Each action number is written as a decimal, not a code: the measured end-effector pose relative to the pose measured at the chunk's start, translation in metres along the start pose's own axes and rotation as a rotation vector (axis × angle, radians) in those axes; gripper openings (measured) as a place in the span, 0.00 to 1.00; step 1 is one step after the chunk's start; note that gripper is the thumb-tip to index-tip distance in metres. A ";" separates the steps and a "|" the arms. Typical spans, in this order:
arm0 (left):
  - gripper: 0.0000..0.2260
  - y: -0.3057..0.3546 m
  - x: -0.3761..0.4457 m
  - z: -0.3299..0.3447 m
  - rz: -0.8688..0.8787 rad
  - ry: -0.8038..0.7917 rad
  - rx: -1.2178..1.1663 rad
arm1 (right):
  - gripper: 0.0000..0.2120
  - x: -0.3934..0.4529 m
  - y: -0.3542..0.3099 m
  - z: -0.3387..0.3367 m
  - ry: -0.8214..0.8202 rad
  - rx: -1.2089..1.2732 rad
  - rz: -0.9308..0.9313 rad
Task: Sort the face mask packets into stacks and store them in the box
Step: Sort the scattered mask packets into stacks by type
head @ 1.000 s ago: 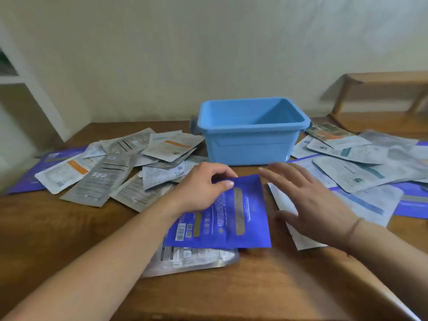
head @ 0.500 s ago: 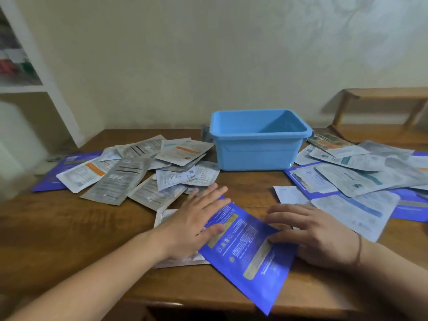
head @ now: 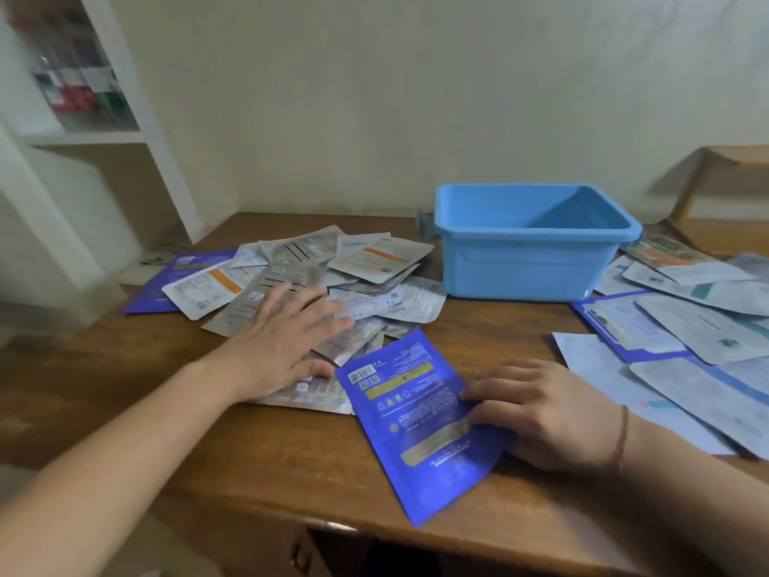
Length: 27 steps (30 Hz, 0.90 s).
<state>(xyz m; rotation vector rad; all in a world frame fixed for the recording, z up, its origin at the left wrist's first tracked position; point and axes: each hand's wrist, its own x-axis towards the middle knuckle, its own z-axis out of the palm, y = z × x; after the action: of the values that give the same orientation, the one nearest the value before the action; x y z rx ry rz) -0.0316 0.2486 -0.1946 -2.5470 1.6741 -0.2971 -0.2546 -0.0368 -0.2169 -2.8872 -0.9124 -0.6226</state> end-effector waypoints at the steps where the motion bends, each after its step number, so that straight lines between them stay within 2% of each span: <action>1: 0.29 0.009 -0.003 -0.002 0.059 0.037 -0.092 | 0.11 0.001 0.000 0.000 0.006 0.000 0.005; 3: 0.29 0.032 -0.010 -0.004 0.176 0.038 -0.300 | 0.10 0.001 0.000 0.001 0.039 0.024 0.036; 6: 0.35 0.058 -0.017 0.006 0.243 0.070 -0.346 | 0.11 -0.002 -0.007 -0.005 0.090 0.099 0.124; 7: 0.33 0.063 -0.015 0.010 0.240 0.098 -0.338 | 0.10 -0.002 -0.011 -0.008 0.105 0.126 0.157; 10: 0.17 0.074 -0.008 0.007 0.257 0.276 -0.307 | 0.10 -0.002 -0.024 -0.023 0.197 0.159 0.216; 12: 0.12 0.086 -0.008 -0.001 0.264 0.402 -0.408 | 0.10 0.000 -0.036 -0.046 0.318 0.218 0.290; 14: 0.10 0.104 -0.013 -0.019 0.112 0.443 -0.754 | 0.07 0.013 -0.046 -0.075 0.491 0.296 0.418; 15: 0.13 0.115 -0.015 -0.028 -0.012 0.422 -0.959 | 0.04 0.020 -0.043 -0.086 0.585 0.375 0.496; 17: 0.28 0.132 -0.017 -0.041 -0.226 0.343 -1.289 | 0.06 0.032 -0.026 -0.093 0.675 0.595 0.661; 18: 0.34 0.136 -0.016 -0.043 -0.303 0.296 -1.363 | 0.09 0.037 -0.015 -0.091 0.621 0.649 0.760; 20: 0.38 0.138 -0.014 -0.040 -0.349 0.204 -1.256 | 0.16 0.039 0.004 -0.075 0.387 0.614 0.938; 23: 0.21 0.139 -0.012 -0.030 -0.333 0.079 -0.950 | 0.18 0.026 0.016 -0.035 0.129 0.492 1.041; 25: 0.11 0.141 -0.012 -0.026 -0.307 0.065 -0.864 | 0.17 0.019 0.015 -0.017 0.057 0.403 1.040; 27: 0.08 0.141 -0.010 -0.023 -0.252 0.060 -0.763 | 0.16 0.018 0.013 -0.014 0.047 0.360 1.037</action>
<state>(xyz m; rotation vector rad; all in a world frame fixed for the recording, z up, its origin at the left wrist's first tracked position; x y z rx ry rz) -0.1671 0.2023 -0.1979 -3.3165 1.7207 0.3313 -0.2389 -0.0395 -0.1961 -2.4925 0.4668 -0.3469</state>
